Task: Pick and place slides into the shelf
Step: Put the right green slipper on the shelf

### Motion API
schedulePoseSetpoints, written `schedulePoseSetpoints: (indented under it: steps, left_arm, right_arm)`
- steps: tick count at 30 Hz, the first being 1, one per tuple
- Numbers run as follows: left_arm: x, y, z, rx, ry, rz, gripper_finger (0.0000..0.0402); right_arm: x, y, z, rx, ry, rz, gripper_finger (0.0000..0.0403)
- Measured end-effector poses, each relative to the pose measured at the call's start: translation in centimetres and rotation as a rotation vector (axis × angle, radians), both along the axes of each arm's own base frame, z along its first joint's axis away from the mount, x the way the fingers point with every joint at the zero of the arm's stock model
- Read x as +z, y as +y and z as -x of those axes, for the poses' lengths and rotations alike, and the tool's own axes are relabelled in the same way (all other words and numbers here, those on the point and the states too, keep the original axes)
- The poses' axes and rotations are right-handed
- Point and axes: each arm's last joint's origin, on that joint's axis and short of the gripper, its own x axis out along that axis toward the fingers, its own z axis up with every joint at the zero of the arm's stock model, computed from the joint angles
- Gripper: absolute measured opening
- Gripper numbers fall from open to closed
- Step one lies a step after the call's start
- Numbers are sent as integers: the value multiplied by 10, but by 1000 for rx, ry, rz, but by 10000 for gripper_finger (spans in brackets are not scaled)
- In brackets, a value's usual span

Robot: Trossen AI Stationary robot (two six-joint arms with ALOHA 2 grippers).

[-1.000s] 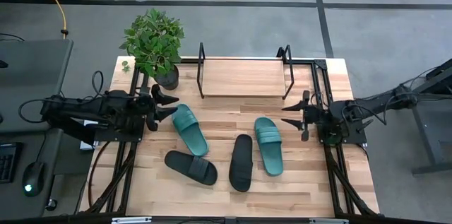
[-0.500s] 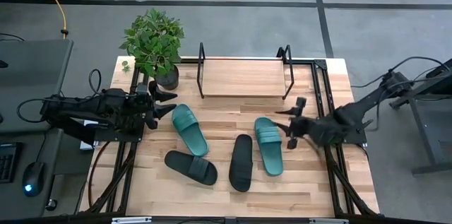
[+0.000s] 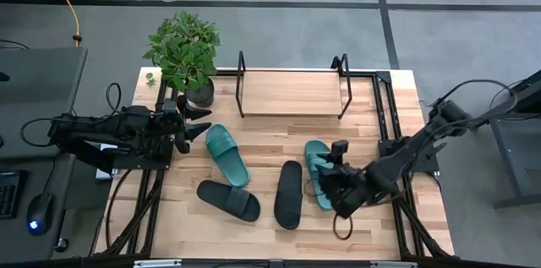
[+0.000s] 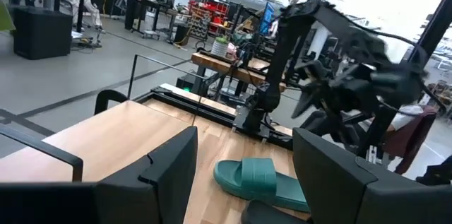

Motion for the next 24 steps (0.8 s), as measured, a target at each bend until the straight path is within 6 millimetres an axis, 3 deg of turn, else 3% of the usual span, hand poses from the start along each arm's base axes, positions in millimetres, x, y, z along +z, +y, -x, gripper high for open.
schedulePoseSetpoints:
  steps: [10,17,24]
  left_arm:
    - [5,0,0,3,-43,-43,215]
    - [5,0,0,3,-40,-42,215]
    - [3,0,0,-15,-26,-29,215]
  right_arm:
    - [-15,32,-24,-141,165,122,165]
    - [-36,40,-24,-271,180,57,165]
    - [-61,61,-17,-370,123,-35,165]
